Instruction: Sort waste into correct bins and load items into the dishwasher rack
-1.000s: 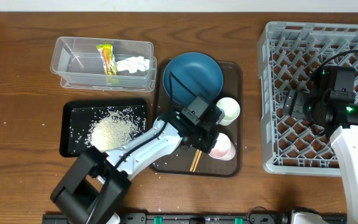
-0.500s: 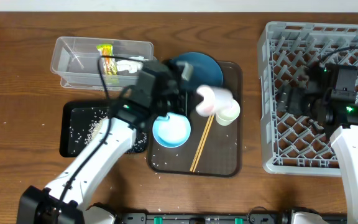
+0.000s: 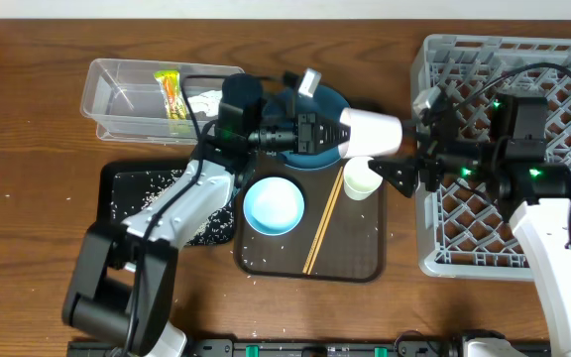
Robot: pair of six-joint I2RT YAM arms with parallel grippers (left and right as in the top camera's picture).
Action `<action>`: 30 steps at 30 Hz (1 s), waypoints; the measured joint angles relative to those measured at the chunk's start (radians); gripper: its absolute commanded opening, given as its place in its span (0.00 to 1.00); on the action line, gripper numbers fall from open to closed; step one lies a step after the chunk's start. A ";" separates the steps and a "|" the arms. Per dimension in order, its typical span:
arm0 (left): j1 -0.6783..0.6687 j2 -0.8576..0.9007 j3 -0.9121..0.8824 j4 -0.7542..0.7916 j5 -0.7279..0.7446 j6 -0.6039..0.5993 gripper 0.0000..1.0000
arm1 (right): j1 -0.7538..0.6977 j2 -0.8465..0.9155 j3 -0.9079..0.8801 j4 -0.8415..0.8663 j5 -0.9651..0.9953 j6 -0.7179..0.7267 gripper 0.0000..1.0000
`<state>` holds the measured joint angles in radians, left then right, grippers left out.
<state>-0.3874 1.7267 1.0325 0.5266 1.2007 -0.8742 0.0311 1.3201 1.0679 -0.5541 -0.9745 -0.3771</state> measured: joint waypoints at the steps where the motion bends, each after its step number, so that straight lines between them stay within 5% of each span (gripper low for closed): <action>1: 0.000 0.007 0.000 0.000 0.019 -0.014 0.06 | 0.008 0.000 0.000 0.020 -0.013 -0.008 0.98; 6: -0.001 0.012 0.000 0.003 0.078 -0.048 0.06 | 0.035 0.000 0.000 0.069 -0.064 -0.035 0.78; 16: 0.000 0.013 0.000 0.058 0.114 -0.102 0.06 | 0.035 0.000 0.000 0.042 -0.100 -0.041 0.73; 21: 0.005 0.013 0.000 0.060 0.125 -0.121 0.07 | 0.035 0.000 0.000 0.037 -0.111 -0.050 0.58; 27: 0.005 0.013 0.000 0.063 0.129 -0.107 0.43 | 0.035 0.000 0.000 0.037 -0.107 -0.050 0.56; 30: 0.001 0.013 0.000 0.039 0.124 -0.045 0.53 | 0.034 0.000 0.000 0.034 -0.098 -0.041 0.55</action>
<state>-0.3866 1.7393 1.0321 0.5659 1.3247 -0.9195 0.0650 1.3205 1.0679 -0.5201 -1.0725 -0.4179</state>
